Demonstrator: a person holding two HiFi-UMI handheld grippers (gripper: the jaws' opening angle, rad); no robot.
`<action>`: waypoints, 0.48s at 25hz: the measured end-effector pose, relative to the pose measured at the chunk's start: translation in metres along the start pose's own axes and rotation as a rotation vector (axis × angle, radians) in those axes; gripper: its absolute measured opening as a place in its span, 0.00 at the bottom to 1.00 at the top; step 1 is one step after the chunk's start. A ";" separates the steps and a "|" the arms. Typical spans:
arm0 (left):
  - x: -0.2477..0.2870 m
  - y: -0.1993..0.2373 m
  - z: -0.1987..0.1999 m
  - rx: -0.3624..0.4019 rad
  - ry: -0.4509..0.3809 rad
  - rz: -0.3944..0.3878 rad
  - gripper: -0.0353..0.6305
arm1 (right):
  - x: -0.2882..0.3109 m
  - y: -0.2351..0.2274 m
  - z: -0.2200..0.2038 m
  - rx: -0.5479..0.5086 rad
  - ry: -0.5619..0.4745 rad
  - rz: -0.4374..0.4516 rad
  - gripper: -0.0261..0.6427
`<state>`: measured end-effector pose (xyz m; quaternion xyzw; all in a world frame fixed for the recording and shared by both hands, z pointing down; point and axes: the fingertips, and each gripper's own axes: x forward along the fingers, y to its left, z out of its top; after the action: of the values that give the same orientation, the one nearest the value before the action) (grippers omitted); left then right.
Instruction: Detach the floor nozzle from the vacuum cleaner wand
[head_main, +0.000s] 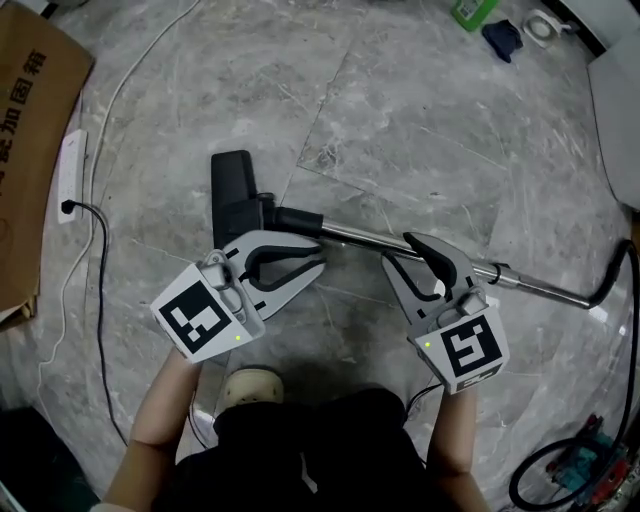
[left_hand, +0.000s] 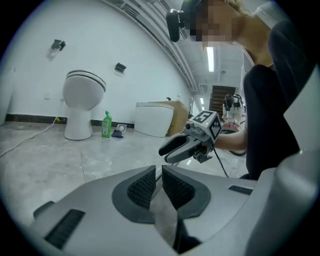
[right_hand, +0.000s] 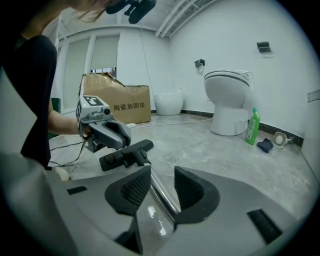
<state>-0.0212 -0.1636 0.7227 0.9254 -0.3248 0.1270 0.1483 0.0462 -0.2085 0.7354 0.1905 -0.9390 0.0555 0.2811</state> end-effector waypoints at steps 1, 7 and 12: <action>-0.001 0.002 -0.001 0.035 0.024 -0.001 0.10 | 0.003 0.005 -0.002 -0.031 0.027 0.019 0.26; 0.001 0.019 -0.034 0.274 0.307 0.007 0.40 | 0.031 0.026 -0.037 -0.372 0.245 0.057 0.36; 0.015 0.039 -0.059 0.495 0.542 0.047 0.48 | 0.046 0.015 -0.056 -0.565 0.375 -0.009 0.37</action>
<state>-0.0428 -0.1797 0.7891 0.8585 -0.2542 0.4455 -0.0024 0.0334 -0.1977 0.8073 0.0958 -0.8483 -0.1742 0.4908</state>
